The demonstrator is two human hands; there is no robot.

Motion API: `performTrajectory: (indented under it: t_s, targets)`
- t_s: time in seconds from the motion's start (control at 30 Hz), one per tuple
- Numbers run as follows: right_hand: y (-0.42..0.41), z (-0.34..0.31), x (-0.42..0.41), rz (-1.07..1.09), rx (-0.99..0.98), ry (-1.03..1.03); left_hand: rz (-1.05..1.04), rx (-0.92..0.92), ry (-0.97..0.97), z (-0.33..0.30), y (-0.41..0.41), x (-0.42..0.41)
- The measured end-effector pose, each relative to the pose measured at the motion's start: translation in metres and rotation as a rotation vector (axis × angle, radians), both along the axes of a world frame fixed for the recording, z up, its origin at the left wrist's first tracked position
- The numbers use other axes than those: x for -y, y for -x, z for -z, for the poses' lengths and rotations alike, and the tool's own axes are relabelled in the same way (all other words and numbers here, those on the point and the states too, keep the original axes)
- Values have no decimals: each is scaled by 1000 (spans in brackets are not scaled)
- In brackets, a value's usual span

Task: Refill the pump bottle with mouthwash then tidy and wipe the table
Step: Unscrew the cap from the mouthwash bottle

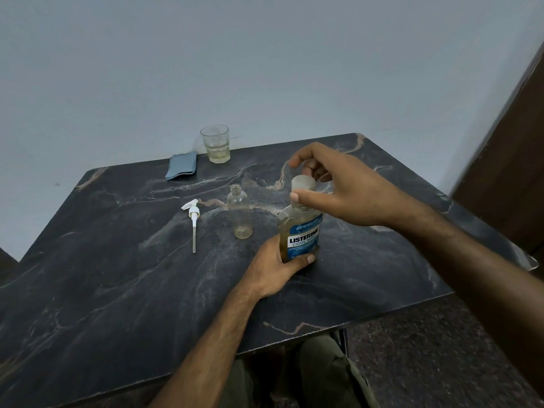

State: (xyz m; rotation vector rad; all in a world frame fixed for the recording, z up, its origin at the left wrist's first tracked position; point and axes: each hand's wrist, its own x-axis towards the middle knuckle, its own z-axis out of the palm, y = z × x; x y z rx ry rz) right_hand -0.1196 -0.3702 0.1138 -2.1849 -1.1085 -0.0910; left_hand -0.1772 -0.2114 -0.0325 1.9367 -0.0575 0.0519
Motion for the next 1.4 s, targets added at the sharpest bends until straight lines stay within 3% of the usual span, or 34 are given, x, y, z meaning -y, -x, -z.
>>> performTrajectory:
  t_s: [0.13,0.3,0.57,0.8,0.9,1.2,1.4]
  targets:
    - [0,1,2,-30,-92,-17,5,13,-5,1,0,0]
    - [2,3,-1,87,29,12,5,4,-3,0,0,0]
    - [6,1,-1,-3,-59,47,13,5,-4,0,0,0]
    - [8,1,-4,91,91,72,9,11,-9,0,0,0]
    - [7,-6,-2,92,45,-23,8,13,-15,1,0,0]
    - [-46,14,21,83,-444,-636,-30,2,10,0,3,0]
    - [-91,82,35,343,-510,-722,-39,0,23,0,4,1]
